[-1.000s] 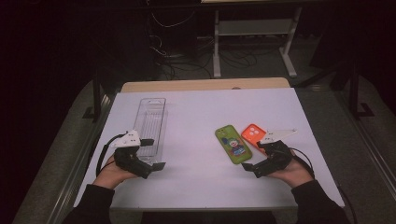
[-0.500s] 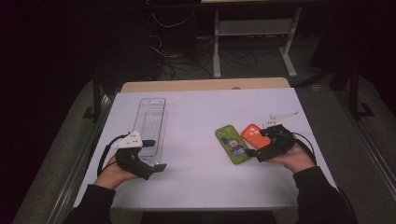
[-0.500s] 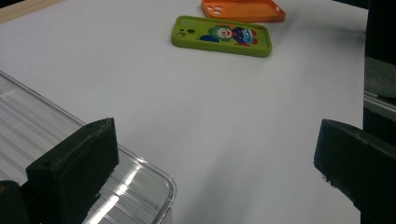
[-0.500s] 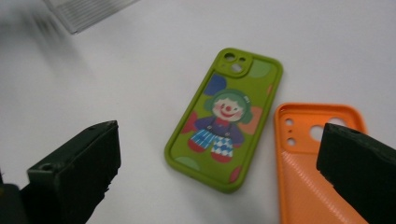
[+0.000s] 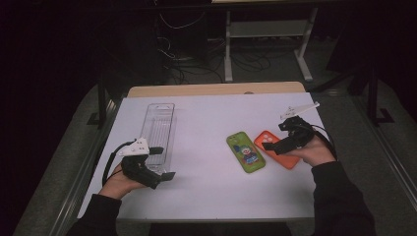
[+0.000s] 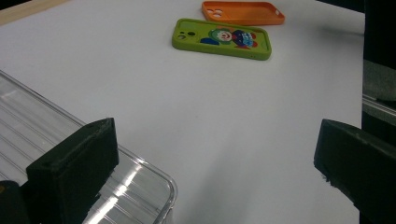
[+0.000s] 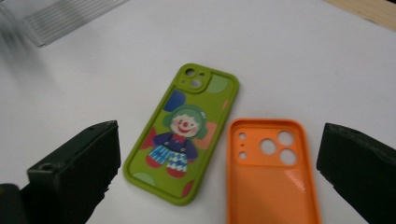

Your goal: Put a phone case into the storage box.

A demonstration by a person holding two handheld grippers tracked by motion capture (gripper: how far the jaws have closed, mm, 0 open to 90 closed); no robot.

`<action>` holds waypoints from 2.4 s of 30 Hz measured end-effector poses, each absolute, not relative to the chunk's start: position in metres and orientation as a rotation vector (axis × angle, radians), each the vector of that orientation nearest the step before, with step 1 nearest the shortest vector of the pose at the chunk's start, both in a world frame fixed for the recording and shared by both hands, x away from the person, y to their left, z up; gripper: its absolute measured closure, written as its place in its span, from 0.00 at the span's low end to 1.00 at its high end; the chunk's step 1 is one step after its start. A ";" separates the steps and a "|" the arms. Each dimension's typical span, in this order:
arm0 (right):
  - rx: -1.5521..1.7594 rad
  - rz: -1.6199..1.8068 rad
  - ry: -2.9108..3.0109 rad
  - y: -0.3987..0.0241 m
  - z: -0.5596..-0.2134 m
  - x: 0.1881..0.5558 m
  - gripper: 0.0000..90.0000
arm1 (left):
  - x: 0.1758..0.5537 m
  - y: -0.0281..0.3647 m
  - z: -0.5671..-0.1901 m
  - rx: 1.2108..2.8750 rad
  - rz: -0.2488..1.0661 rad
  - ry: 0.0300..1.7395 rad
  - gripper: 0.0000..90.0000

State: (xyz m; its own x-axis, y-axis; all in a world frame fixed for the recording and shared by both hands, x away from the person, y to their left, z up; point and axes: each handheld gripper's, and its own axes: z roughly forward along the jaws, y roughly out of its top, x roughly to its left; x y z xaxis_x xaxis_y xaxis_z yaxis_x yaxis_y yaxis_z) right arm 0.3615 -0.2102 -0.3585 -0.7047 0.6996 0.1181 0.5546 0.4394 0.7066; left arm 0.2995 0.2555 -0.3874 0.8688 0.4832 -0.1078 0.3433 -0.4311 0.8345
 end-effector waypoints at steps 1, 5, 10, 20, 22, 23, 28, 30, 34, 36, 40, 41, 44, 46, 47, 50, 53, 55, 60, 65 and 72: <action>1.115 1.106 2.487 -0.214 -0.357 0.367 0.00 | 0.301 0.256 -0.387 2.068 0.192 0.582 0.00; 1.135 1.073 2.481 -0.219 -0.357 0.374 0.00 | 0.301 0.256 -0.387 2.068 0.189 0.583 0.00; 1.181 1.064 2.462 -0.228 -0.357 0.382 0.00 | 0.301 0.255 -0.388 2.063 0.189 0.586 0.00; 1.212 1.004 2.473 -0.238 -0.365 0.389 0.00 | 0.300 0.256 -0.387 2.065 0.188 0.586 0.00; 1.209 0.990 2.479 -0.238 -0.368 0.389 0.00 | 0.300 0.256 -0.387 2.065 0.187 0.587 0.00; 1.212 0.983 2.481 -0.238 -0.369 0.388 0.00 | 0.301 0.256 -0.387 2.068 0.189 0.584 0.00; 1.213 0.936 2.500 -0.239 -0.381 0.387 0.00 | 0.300 0.256 -0.387 2.064 0.186 0.581 0.00; 1.223 0.922 2.505 -0.240 -0.386 0.386 0.00 | 0.301 0.256 -0.387 2.063 0.193 0.580 0.00; 1.232 0.895 2.523 -0.240 -0.395 0.384 0.00 | 0.300 0.257 -0.387 2.056 0.195 0.594 0.00; 1.238 0.882 2.529 -0.241 -0.400 0.383 0.00 | 0.300 0.258 -0.387 2.055 0.199 0.596 0.00; 1.233 0.853 2.541 -0.242 -0.405 0.380 0.00 | 0.301 0.258 -0.387 2.058 0.211 0.592 0.00; 1.234 0.849 2.547 -0.242 -0.407 0.379 0.00 | 0.301 0.258 -0.387 2.058 0.209 0.596 0.00; 1.236 0.816 2.561 -0.242 -0.414 0.378 0.00 | 0.301 0.258 -0.387 2.059 0.210 0.595 0.00; 1.235 0.807 2.568 -0.242 -0.416 0.378 0.00 | 0.300 0.258 -0.387 2.056 0.206 0.605 0.00; 1.230 0.791 2.574 -0.242 -0.418 0.377 0.00 | 0.300 0.258 -0.387 2.054 0.203 0.609 0.00; 1.238 0.751 2.587 -0.241 -0.424 0.375 0.00 | 0.299 0.257 -0.388 2.051 0.197 0.614 0.00; 1.221 0.727 2.603 -0.240 -0.428 0.374 0.00 | 0.300 0.257 -0.388 2.057 0.202 0.600 0.00; 1.224 0.711 2.609 -0.239 -0.429 0.374 0.00 | 0.300 0.257 -0.388 2.058 0.202 0.600 0.00; 1.222 0.642 2.633 -0.238 -0.437 0.372 0.00 | 0.300 0.257 -0.388 2.061 0.206 0.597 0.00; 1.227 0.605 2.640 -0.239 -0.440 0.373 0.01 | 0.299 0.257 -0.388 2.058 0.201 0.606 0.00; 1.218 0.615 2.656 -0.240 -0.439 0.372 0.08 | 0.299 0.257 -0.389 2.057 0.201 0.607 0.00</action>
State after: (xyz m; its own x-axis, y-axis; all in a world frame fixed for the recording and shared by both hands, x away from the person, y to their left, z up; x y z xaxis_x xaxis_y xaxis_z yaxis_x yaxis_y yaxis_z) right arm 0.3720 -0.2398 -0.4391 -0.6573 0.7531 0.0292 0.6892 0.5849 0.4277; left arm 0.2993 0.2572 -0.3886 0.8634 0.4952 -0.0971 0.3395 -0.4276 0.8378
